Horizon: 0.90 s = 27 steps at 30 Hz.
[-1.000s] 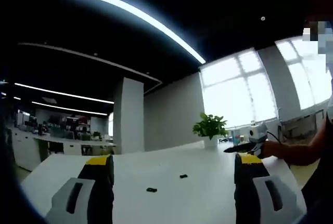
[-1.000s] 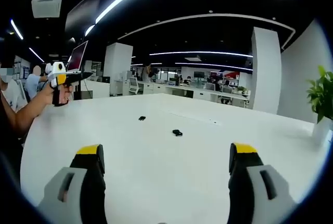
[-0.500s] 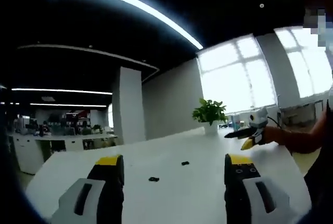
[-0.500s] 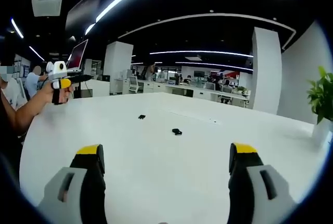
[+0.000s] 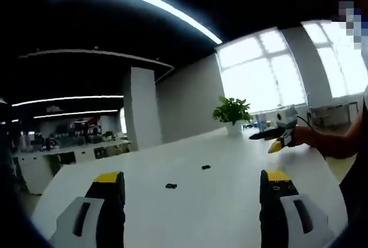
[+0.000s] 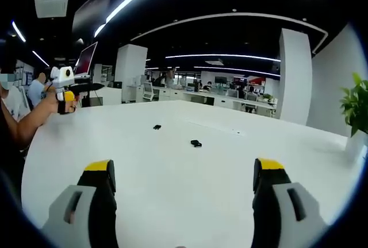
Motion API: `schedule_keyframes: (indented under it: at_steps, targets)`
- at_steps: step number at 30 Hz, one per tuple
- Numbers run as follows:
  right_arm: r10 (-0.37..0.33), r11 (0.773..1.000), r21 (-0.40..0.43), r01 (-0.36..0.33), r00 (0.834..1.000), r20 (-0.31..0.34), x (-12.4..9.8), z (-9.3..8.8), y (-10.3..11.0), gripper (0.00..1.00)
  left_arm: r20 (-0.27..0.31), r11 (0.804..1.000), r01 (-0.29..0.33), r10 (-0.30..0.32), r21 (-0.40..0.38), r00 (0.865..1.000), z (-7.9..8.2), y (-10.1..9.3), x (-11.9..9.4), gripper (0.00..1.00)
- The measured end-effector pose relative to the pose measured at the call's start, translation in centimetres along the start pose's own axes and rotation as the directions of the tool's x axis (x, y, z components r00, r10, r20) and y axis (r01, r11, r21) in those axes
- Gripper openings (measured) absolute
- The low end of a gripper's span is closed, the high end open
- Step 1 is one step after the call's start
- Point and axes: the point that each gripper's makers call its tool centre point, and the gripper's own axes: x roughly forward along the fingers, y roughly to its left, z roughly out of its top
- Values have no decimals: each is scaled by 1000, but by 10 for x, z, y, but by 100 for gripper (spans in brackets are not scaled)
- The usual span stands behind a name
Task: Snap the two parts of the plastic buckle together until the buckle closes and remains connected.
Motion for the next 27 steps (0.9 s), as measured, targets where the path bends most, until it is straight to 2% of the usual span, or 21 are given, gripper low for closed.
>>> schedule_keyframes:
  at_steps: [2,3,7,12,16,21,24,27]
  targets:
    - [2,1000,1,-2,1000,-5,0,0,0,100,-82,998,-21,26,56,996,-16,2,3,100]
    - [3,1000,0,-3,1000,-5,0,0,0,100,-88,998,-16,21,60,996,-18,1,4,100]
    - [1,1000,-2,-1,1000,-1,-1,1,-1,100,-59,998,0,4,62,998,-12,-2,4,100]
    - [-12,1000,-2,12,1000,23,-3,7,-4,100,-42,999,-22,23,36,999,-9,6,1,99]
    - [-13,1000,-1,13,1000,28,-5,8,-2,100,16,1000,-8,8,14,1000,2,4,-2,99]
    - [6,1000,-2,-6,1000,12,-4,3,1,100,7,1000,-16,16,16,1000,-1,8,-3,99]
    - [22,1000,-4,-22,1000,-16,-2,-4,3,100,-21,1000,-2,2,-17,1000,-8,10,-3,99]
    - [14,1000,-5,-14,999,-36,-1,-6,2,100,-49,999,-17,16,-27,999,-13,16,-3,100]
